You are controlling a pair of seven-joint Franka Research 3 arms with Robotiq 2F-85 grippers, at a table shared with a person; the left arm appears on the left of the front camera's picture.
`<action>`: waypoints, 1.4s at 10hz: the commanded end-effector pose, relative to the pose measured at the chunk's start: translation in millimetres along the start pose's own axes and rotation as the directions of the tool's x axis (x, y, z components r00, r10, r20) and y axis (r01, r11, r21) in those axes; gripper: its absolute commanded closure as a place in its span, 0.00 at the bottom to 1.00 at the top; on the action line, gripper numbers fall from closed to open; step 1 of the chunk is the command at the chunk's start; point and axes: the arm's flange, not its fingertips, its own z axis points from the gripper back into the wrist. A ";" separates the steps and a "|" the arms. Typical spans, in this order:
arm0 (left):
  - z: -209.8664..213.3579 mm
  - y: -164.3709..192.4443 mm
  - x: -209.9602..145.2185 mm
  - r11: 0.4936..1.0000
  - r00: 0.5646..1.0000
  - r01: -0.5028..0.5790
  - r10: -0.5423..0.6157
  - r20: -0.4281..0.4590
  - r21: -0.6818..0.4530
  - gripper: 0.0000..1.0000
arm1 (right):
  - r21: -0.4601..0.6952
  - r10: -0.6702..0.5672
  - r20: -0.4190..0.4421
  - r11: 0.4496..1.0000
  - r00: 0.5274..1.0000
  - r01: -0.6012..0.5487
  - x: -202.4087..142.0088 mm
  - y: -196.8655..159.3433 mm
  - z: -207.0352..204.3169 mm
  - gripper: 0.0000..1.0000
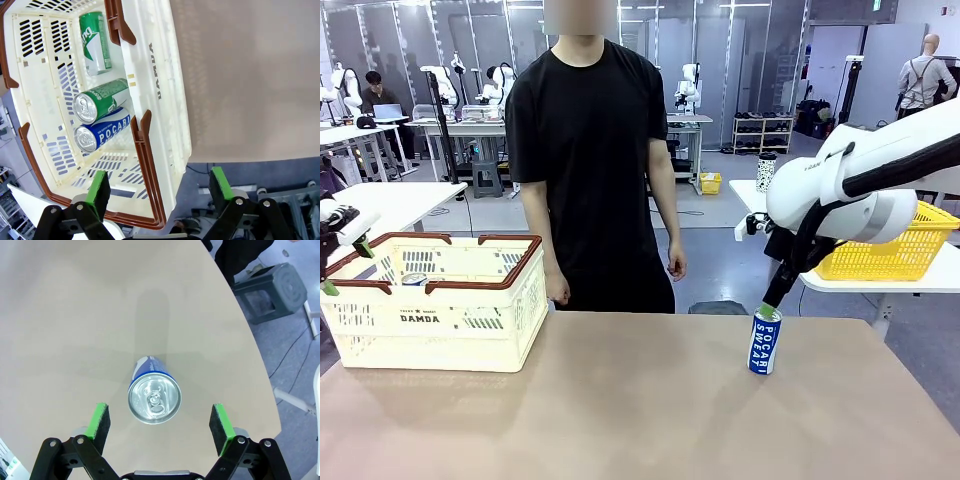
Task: Place the drinks into the Shopping basket.
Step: Pick up one drink and place it into the Shopping basket.
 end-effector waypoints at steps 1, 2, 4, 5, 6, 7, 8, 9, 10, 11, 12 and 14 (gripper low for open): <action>2.0 0.6 1.2 1.000 1.000 -0.019 0.019 -0.010 0.006 0.00 | 0.056 0.028 0.012 0.998 1.000 -0.029 0.1 -12.4 -11.2 0.00; 2.0 0.6 1.2 1.000 1.000 -0.019 0.019 -0.010 0.006 0.00 | 0.079 0.025 0.012 0.997 1.000 -0.026 -1.6 -16.2 -19.7 0.00; 2.0 0.6 1.2 1.000 1.000 -0.019 0.019 -0.010 0.006 0.00 | 0.112 0.031 0.023 0.993 0.999 -0.033 -2.8 -20.6 -30.3 0.00; 2.0 0.6 1.2 1.000 1.000 -0.019 0.019 -0.010 0.006 0.00 | 0.125 0.029 0.019 0.992 0.999 -0.031 -2.9 -22.5 -34.6 0.00; 2.0 0.6 1.2 1.000 1.000 -0.019 0.019 -0.010 0.006 0.00 | 0.138 0.031 0.021 0.990 0.999 -0.034 -3.0 -25.7 -39.9 0.00; 2.0 0.6 1.2 1.000 1.000 -0.019 0.019 -0.010 0.006 0.00 | 0.157 0.027 0.015 0.987 1.000 -0.029 -2.8 -28.8 -46.0 0.00; 2.0 0.6 1.2 1.000 1.000 -0.019 0.019 -0.010 0.006 0.00 | 0.166 0.021 0.004 0.986 1.000 -0.021 -2.9 -30.8 -50.4 0.00; 2.0 0.6 1.2 1.000 1.000 -0.019 0.019 -0.010 0.006 0.00 | 0.182 0.023 0.000 0.983 1.000 -0.022 -2.8 -33.4 -55.6 0.00; 2.0 0.6 1.2 1.000 1.000 -0.019 0.019 -0.010 0.006 0.00 | 0.191 0.026 0.004 0.981 1.000 -0.026 -3.1 -34.8 -58.8 0.00; 2.0 0.6 1.2 1.000 1.000 -0.019 0.019 -0.010 0.006 0.00 | 0.204 0.029 -0.005 0.978 1.000 -0.027 -3.1 -36.6 -63.6 0.00; 2.0 0.6 1.2 1.000 1.000 -0.019 0.019 -0.010 0.006 0.00 | 0.212 0.033 -0.010 0.977 0.999 -0.030 -2.4 -37.0 -66.9 0.00; 2.0 0.6 1.2 1.000 1.000 -0.019 0.019 -0.010 0.006 0.00 | 0.221 0.037 -0.016 0.975 0.999 -0.032 -0.7 -36.8 -72.6 0.00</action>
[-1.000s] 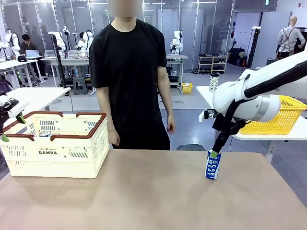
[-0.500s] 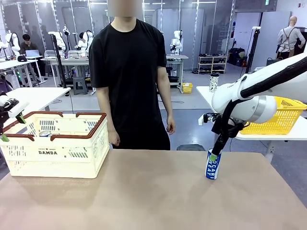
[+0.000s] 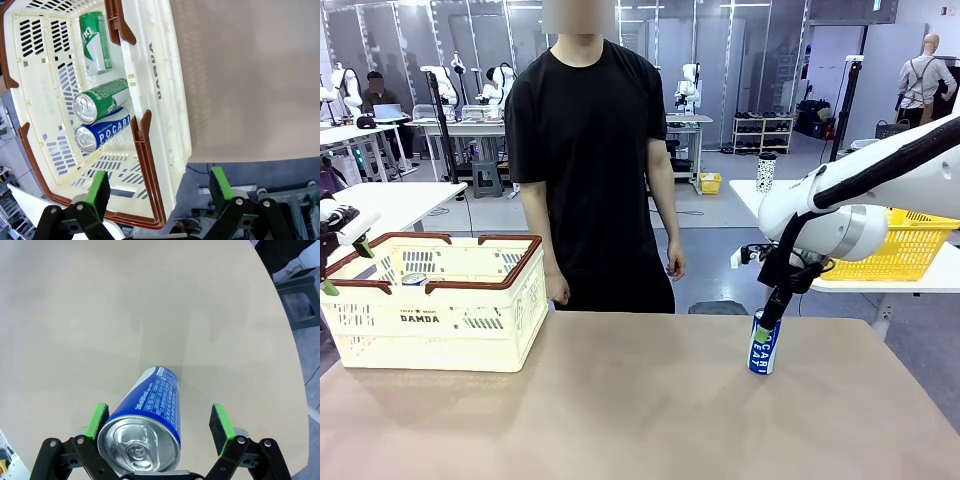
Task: Place the drinks into the Shopping basket.
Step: Pick up one drink and place it into the Shopping basket.
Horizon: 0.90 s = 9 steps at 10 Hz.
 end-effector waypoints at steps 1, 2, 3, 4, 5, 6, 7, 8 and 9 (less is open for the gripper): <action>2.0 0.6 1.2 1.000 1.000 -0.019 0.019 -0.010 0.006 0.00 | 0.024 0.022 0.016 0.999 1.000 -0.022 3.1 -5.3 -1.1 0.00; 2.0 0.6 1.2 1.000 1.000 -0.019 0.019 -0.010 0.006 0.00 | 0.022 0.015 0.008 1.000 1.000 -0.015 3.2 -5.3 -2.7 0.00; 2.0 0.6 1.2 1.000 1.000 -0.019 0.019 -0.010 0.006 0.00 | 0.015 0.016 -0.008 1.000 1.000 -0.016 2.8 -4.6 -3.6 0.00; 2.0 0.6 1.2 1.000 1.000 -0.019 0.019 -0.010 0.006 0.00 | 0.010 0.014 -0.012 1.000 1.000 -0.014 2.6 -3.4 -3.9 0.06; 2.0 0.6 1.2 1.000 1.000 -0.019 0.019 -0.010 0.006 0.00 | 0.010 0.010 -0.023 1.000 1.000 -0.009 2.8 -2.8 -4.1 0.10; 2.0 0.6 1.2 1.000 1.000 -0.019 0.019 -0.010 0.006 0.00 | 0.004 0.001 -0.034 1.000 0.999 -0.001 2.3 -2.4 -3.9 0.15; 2.0 0.6 1.2 1.000 1.000 -0.019 0.019 -0.010 0.006 0.00 | -0.001 -0.001 -0.048 1.000 0.999 0.001 2.7 -2.7 -4.9 0.19; 2.0 0.6 1.2 1.000 1.000 -0.019 0.019 -0.010 0.006 0.00 | -0.003 0.000 -0.049 1.000 0.999 -0.001 2.6 -2.2 -5.0 0.25; 2.0 0.6 1.2 1.000 1.000 -0.019 0.019 -0.010 0.006 0.00 | -0.009 -0.001 -0.056 1.000 0.998 0.000 2.5 -1.6 -5.5 0.29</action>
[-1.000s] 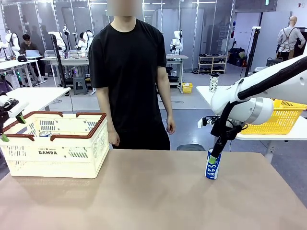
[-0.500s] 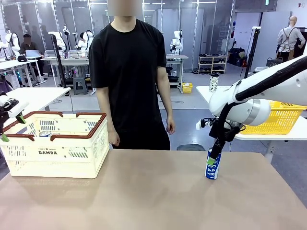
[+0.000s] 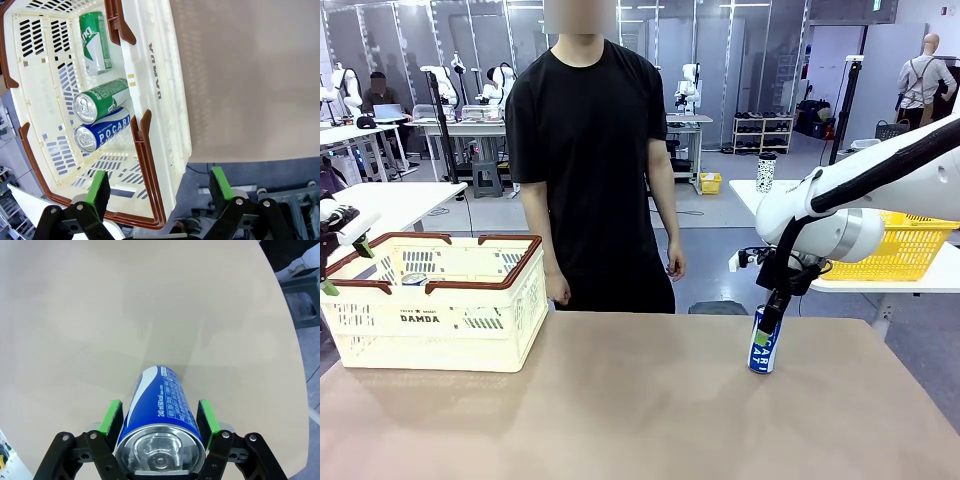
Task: Place the drinks into the Shopping basket.
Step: Pick up one drink and place it into the Shopping basket.
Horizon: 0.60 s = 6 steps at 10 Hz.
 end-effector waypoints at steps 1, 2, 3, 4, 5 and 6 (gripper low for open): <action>2.0 0.6 1.2 1.000 1.000 -0.019 0.019 -0.010 0.006 0.00 | -0.018 -0.022 -0.035 1.000 0.999 0.022 1.3 -0.4 -1.0 0.34; 2.0 0.6 1.2 1.000 1.000 -0.019 0.019 -0.010 0.006 0.00 | -0.038 -0.030 -0.044 0.999 0.999 0.028 2.4 2.1 -0.1 0.34; 2.0 0.6 1.2 1.000 1.000 -0.019 0.019 -0.010 0.006 0.00 | -0.058 -0.025 -0.051 0.998 0.998 0.022 3.9 5.7 1.9 0.45; 2.0 0.6 1.2 1.000 1.000 -0.019 0.019 -0.010 0.006 0.00 | -0.077 -0.027 -0.057 0.997 0.998 0.023 5.6 10.0 5.1 0.45; 2.0 0.6 1.2 1.000 1.000 -0.019 0.019 -0.010 0.006 0.00 | -0.109 -0.032 -0.073 0.994 0.997 0.024 8.3 15.0 11.1 0.45; 2.0 0.6 1.2 1.000 1.000 -0.019 0.019 -0.010 0.006 0.00 | -0.146 -0.030 -0.079 0.989 0.996 0.018 11.7 22.8 21.4 0.45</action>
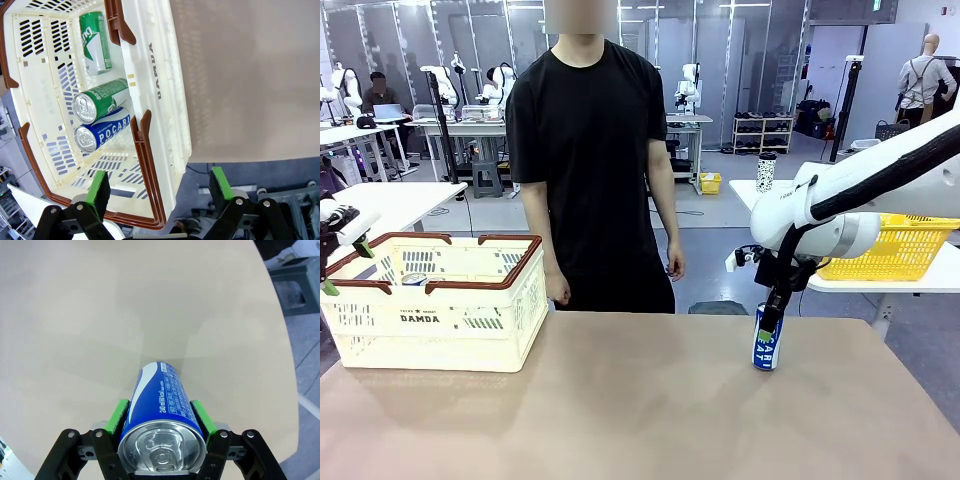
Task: Place the drinks into the Shopping basket.
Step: Pick up one drink and place it into the Shopping basket.
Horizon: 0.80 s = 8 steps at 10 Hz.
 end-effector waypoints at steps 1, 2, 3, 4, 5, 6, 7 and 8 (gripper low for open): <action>2.0 0.6 1.2 1.000 1.000 -0.019 0.019 -0.010 0.006 0.00 | -0.097 -0.020 -0.018 0.995 1.000 0.018 4.3 21.7 24.8 0.45; 2.0 0.6 1.2 1.000 1.000 -0.019 0.019 -0.010 0.006 0.00 | -0.131 -0.025 -0.015 0.991 1.000 0.023 5.5 33.0 39.8 0.45; 2.0 0.6 1.2 1.000 1.000 -0.019 0.019 -0.010 0.006 0.00 | -0.171 -0.016 -0.014 0.985 1.000 0.014 6.4 46.5 57.5 0.45; 2.0 0.6 1.2 1.000 1.000 -0.019 0.019 -0.010 0.006 0.00 | -0.222 -0.016 -0.008 0.975 1.000 0.014 6.7 63.4 78.2 0.45; 2.0 0.6 1.2 1.000 1.000 -0.019 0.019 -0.010 0.006 0.00 | -0.271 -0.013 0.014 0.963 1.000 0.016 5.4 78.2 96.6 0.45; 2.0 0.6 1.2 1.000 1.000 -0.019 0.019 -0.010 0.006 0.00 | -0.302 -0.011 0.033 0.953 0.999 0.021 3.2 92.2 110.9 0.45; 2.0 0.6 1.2 1.000 1.000 -0.019 0.019 -0.010 0.006 0.00 | -0.318 -0.010 0.049 0.948 0.999 0.025 0.1 102.9 120.2 0.45; 2.0 0.6 1.2 1.000 1.000 -0.019 0.019 -0.010 0.006 0.00 | -0.332 -0.010 0.061 0.943 0.998 0.029 -1.9 108.2 124.2 0.45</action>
